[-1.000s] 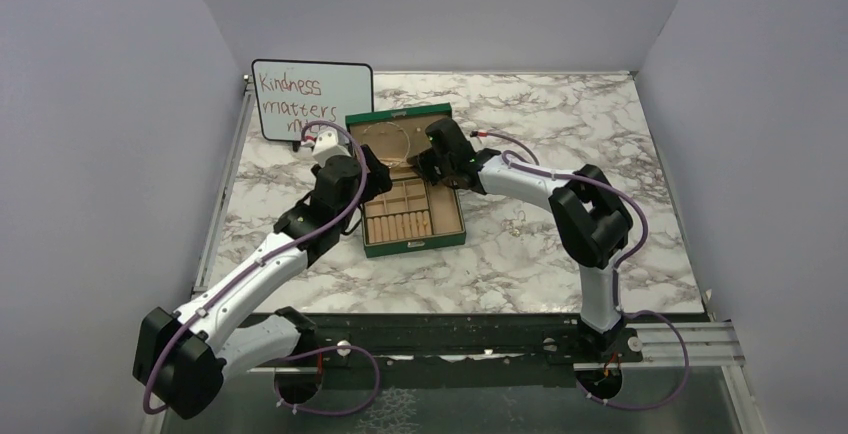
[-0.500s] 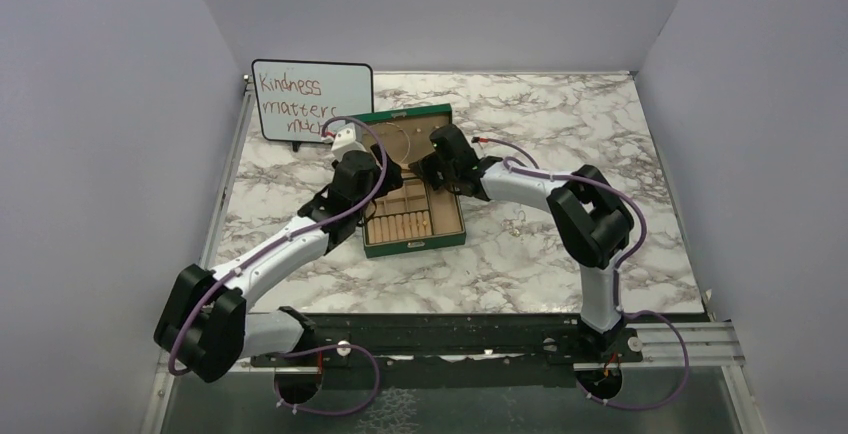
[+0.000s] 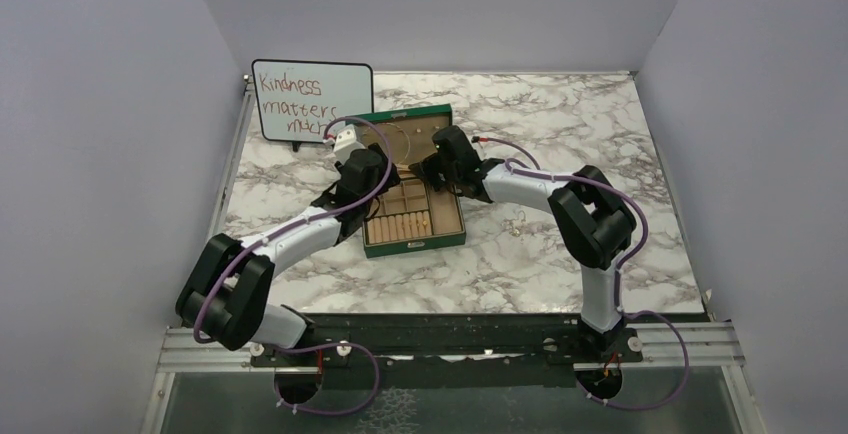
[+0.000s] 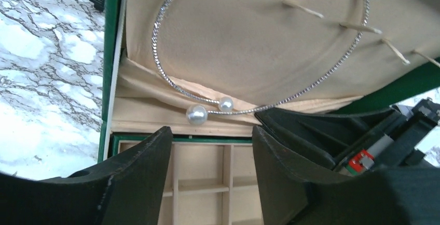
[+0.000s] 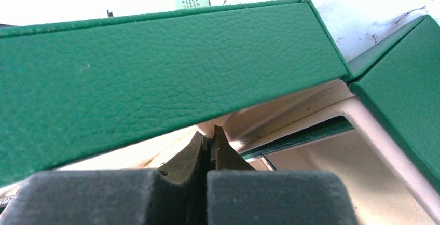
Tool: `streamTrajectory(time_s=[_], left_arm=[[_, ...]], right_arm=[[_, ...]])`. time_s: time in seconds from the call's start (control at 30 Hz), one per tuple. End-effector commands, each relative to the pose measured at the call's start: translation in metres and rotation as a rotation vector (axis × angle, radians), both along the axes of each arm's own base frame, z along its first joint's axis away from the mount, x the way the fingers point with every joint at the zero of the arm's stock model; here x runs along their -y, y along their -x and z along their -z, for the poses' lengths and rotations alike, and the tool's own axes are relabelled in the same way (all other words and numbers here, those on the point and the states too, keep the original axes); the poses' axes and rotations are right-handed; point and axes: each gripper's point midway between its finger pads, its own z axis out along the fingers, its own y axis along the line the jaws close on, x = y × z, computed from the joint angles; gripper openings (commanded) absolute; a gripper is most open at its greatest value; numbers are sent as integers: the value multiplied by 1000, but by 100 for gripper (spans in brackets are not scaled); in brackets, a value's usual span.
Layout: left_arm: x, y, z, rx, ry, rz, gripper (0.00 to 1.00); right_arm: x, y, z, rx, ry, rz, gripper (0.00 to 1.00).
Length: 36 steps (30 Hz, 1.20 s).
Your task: Organize the mixed jewelry
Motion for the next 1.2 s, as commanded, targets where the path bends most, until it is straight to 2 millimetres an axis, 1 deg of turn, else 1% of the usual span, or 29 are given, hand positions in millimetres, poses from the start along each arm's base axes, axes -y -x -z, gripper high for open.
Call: streamTrajectory(time_s=[0.0,0.17,0.23,0.3,0.47,0.57,0.83,0.97,1.03,1.17], left_arm=[[-5,-17,-6,59,36,-37,56],[-4,-28,-4,47,45,-26,38],[0,-29,-4,43,51,-12,32],[1,-30,-2,37,56,-5,30],[-2,-28,-3,41,51,-18,28],[-4,-31,-6,55,37,-21,27],[1,-35,-17,89,13,22,22],[3,-37,-18,95,9,32,21],[3,-38,-17,94,6,30,21],[0,-41,-17,93,-10,16,21]], right_arm=[[4,17,10,-35,36,-58,1],[3,20,15,-42,43,-81,1],[3,22,18,-49,47,-92,1],[2,22,20,-49,54,-98,1],[2,21,22,-41,67,-112,1],[2,23,24,-43,74,-124,1],[4,27,23,-26,90,-157,1],[4,31,26,-22,100,-183,1],[2,27,23,6,93,-190,1],[-1,33,23,4,84,-223,1]])
